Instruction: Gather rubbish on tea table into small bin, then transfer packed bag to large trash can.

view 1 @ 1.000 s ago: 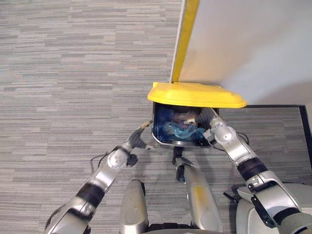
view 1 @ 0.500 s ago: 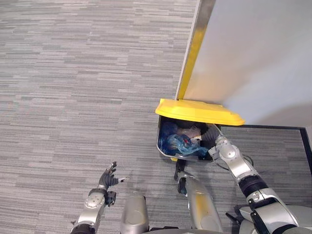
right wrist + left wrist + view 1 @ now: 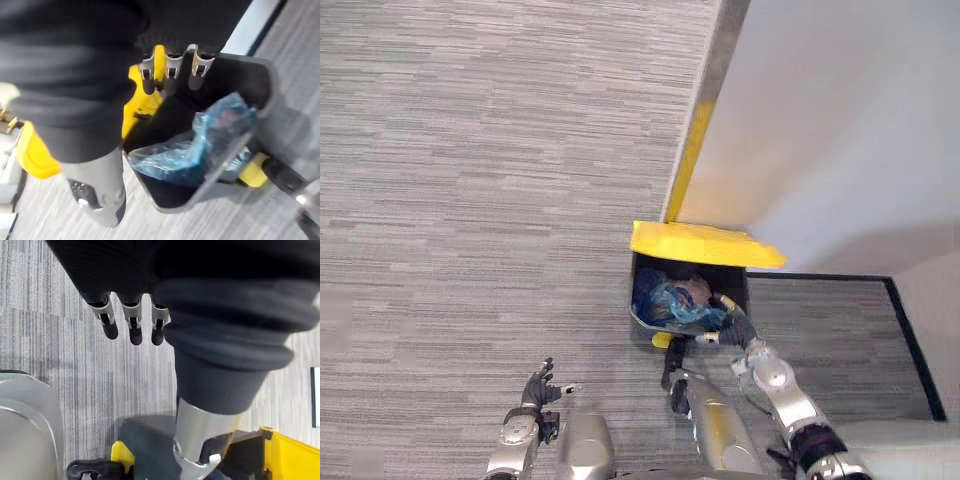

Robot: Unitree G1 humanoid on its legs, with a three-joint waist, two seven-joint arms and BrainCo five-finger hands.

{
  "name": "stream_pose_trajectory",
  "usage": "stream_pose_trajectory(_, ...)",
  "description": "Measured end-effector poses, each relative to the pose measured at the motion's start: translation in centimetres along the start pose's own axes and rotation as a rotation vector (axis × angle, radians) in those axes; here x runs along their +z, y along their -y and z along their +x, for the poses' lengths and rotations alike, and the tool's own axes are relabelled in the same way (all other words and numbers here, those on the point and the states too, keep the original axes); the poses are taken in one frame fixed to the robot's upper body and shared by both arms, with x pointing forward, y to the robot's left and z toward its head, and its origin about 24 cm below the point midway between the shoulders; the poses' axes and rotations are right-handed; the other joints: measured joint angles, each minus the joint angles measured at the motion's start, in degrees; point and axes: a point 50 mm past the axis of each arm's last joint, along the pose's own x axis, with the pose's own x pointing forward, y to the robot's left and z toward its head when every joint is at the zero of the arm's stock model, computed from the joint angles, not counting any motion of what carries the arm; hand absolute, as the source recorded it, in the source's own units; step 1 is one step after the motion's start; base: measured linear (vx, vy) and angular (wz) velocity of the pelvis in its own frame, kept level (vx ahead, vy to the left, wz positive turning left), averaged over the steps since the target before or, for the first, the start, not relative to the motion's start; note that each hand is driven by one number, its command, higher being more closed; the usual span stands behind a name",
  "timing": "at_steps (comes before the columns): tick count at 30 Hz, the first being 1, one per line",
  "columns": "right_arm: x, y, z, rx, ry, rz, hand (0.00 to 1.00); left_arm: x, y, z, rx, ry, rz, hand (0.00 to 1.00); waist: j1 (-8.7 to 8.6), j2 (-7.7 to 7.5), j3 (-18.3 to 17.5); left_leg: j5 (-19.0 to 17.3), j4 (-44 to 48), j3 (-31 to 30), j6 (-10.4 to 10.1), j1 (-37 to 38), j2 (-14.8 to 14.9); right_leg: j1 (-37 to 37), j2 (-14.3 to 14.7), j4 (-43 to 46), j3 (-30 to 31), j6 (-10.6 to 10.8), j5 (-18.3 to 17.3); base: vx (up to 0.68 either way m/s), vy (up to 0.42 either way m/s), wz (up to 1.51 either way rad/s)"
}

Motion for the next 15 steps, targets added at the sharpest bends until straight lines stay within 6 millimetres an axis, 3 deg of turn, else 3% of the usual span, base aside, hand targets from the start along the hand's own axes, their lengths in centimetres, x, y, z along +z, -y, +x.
stream_pose_trajectory(1,-1.5,-0.7,-1.1,0.002,-0.051,0.039,0.0,-0.5,-0.2,-0.1,0.01,-0.02,-0.006,0.0,-0.39,-0.04,-0.4,0.8,-1.2,0.4,-0.2,0.3,0.1,0.1,-1.4,10.8,0.1,-0.4,-3.3,-0.16,-0.048,-0.15)
stream_pose_trajectory(3,-3.5,-1.8,-2.6,-0.001,-0.122,0.099,0.0,-1.4,-0.4,-0.5,0.016,-0.049,-0.005,0.0,-0.75,-1.17,-2.2,1.2,-1.9,0.7,-0.6,0.1,0.2,3.4,-2.7,17.3,1.5,0.6,-7.7,-0.03,-0.088,-0.19)
stream_pose_trajectory(4,-4.8,-2.4,-3.6,0.0,-0.177,0.136,0.0,-1.5,-0.6,-0.5,0.026,-0.059,-0.014,0.0,-1.13,-2.42,-2.9,1.4,-1.7,1.6,-1.2,-0.9,0.5,5.1,-1.9,13.1,2.0,2.9,-10.9,-0.03,-0.12,-0.32)
stream_pose_trajectory(5,-5.5,-2.3,-3.9,-0.005,-0.204,0.143,0.0,-1.4,-0.1,-0.4,0.02,-0.065,-0.034,0.0,-1.33,-1.33,-3.1,1.8,-2.6,2.0,-1.7,-1.2,1.2,6.3,-0.2,8.9,1.9,3.0,-10.9,-0.05,-0.111,-0.55)
stream_pose_trajectory(6,-6.5,-2.2,-4.5,-0.014,-0.247,0.153,0.0,-1.5,0.8,-0.4,0.008,-0.068,-0.065,0.0,-0.78,0.34,-4.2,3.6,-5.6,3.1,-1.5,-1.2,3.3,9.1,2.5,1.0,2.3,2.4,-11.9,0.02,-0.111,-0.68)
stream_pose_trajectory(7,-7.5,-2.3,-5.1,-0.02,-0.289,0.164,0.0,-1.6,1.3,-0.5,0.009,-0.067,-0.102,0.0,-0.47,-0.69,-5.0,6.2,-9.1,5.9,-2.5,0.5,2.2,10.5,0.5,2.2,2.1,0.6,-14.6,0.02,-0.154,-0.73)
stream_pose_trajectory(8,-8.9,-2.3,-5.5,-0.02,-0.358,0.171,0.0,-1.3,1.9,-0.3,0.0,-0.064,-0.114,0.0,-1.51,-0.3,-4.9,7.9,-11.3,6.6,-2.7,1.5,1.4,11.6,1.2,-0.9,2.9,-0.5,-14.2,-0.01,-0.156,-0.52)
stream_pose_trajectory(11,-10.8,-1.7,-6.5,-0.037,-0.449,0.178,0.0,-0.9,2.2,-0.1,-0.007,-0.054,-0.121,0.0,-1.82,1.45,-6.5,10.8,-16.9,7.4,-3.1,3.4,1.3,12.6,2.4,-5.1,3.3,-1.3,-11.9,-0.07,-0.06,-0.2)
stream_pose_trajectory(15,-12.8,-1.0,-7.8,-0.049,-0.553,0.165,0.0,-1.6,1.9,-0.1,0.006,-0.087,-0.123,0.0,-1.73,2.5,-8.2,14.2,-22.8,6.7,-2.6,5.1,0.3,13.8,2.7,-9.2,3.1,-0.7,-9.8,-0.06,-0.025,0.07)
